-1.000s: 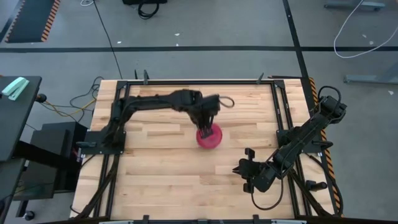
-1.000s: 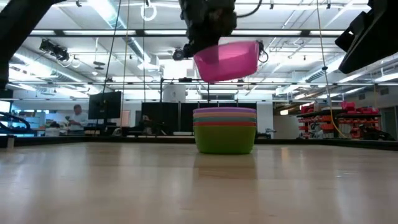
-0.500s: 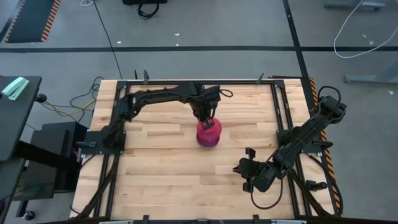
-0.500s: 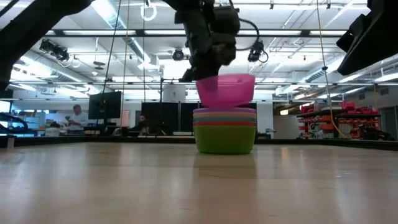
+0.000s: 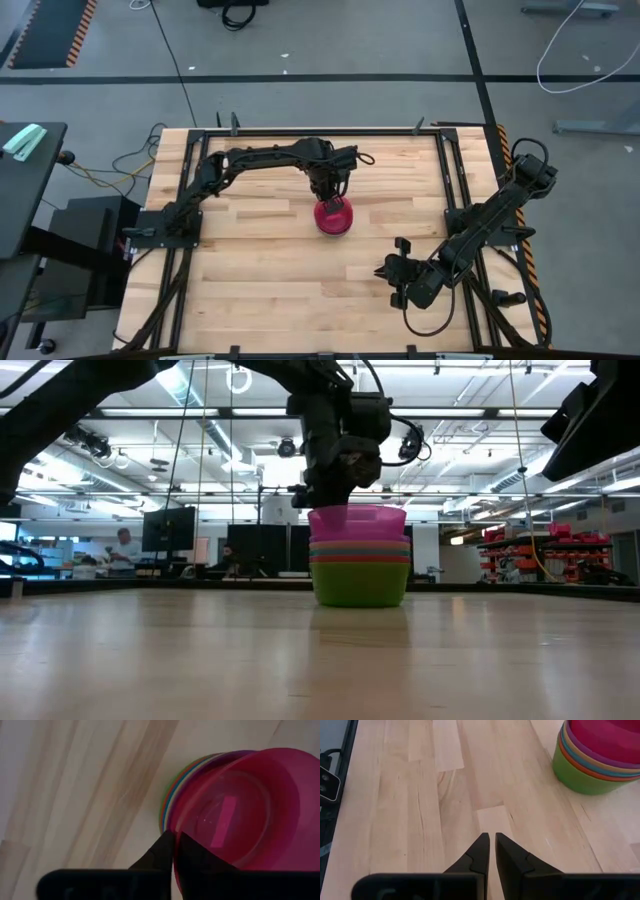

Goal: Nest bowls inside each other
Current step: Stack the red bowl on top of the violet bowl, then return to Home Position

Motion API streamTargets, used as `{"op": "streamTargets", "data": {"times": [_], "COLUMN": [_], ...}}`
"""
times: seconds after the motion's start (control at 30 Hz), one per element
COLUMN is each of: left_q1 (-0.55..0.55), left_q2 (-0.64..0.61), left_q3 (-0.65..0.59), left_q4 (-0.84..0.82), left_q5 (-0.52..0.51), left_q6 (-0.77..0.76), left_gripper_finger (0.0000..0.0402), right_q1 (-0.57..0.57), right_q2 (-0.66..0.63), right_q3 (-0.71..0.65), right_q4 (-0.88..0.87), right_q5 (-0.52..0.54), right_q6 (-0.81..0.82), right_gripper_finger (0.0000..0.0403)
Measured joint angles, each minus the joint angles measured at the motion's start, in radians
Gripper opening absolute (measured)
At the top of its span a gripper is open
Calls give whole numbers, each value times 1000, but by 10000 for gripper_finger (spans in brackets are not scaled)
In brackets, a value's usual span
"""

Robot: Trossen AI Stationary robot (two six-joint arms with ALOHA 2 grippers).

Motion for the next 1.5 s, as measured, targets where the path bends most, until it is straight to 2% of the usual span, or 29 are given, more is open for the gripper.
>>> {"op": "streamTargets", "data": {"times": [0.2,0.47,0.67,0.87,1.07,1.27,1.5], "left_q1": [0,18,23,8,-36,-94,-164], "left_q2": [0,-5,-40,-133,-245,-349,-474], "left_q3": [0,0,0,0,0,0,0], "left_q4": [7,7,-34,-27,4,15,22], "left_q5": [33,101,100,89,4,-88,-305], "left_q6": [-11,-15,43,50,94,133,148], "left_gripper_finger": [79,127,145,137,125,121,121], "right_q1": [0,0,0,0,0,5,51], "right_q2": [0,0,0,0,-33,-151,-331], "right_q3": [0,0,0,0,2,3,3], "right_q4": [0,0,0,2,16,61,57], "right_q5": [0,0,0,0,0,41,148], "right_q6": [3,2,-2,-4,-29,-143,-227], "right_gripper_finger": [39,39,39,39,39,39,39]}}
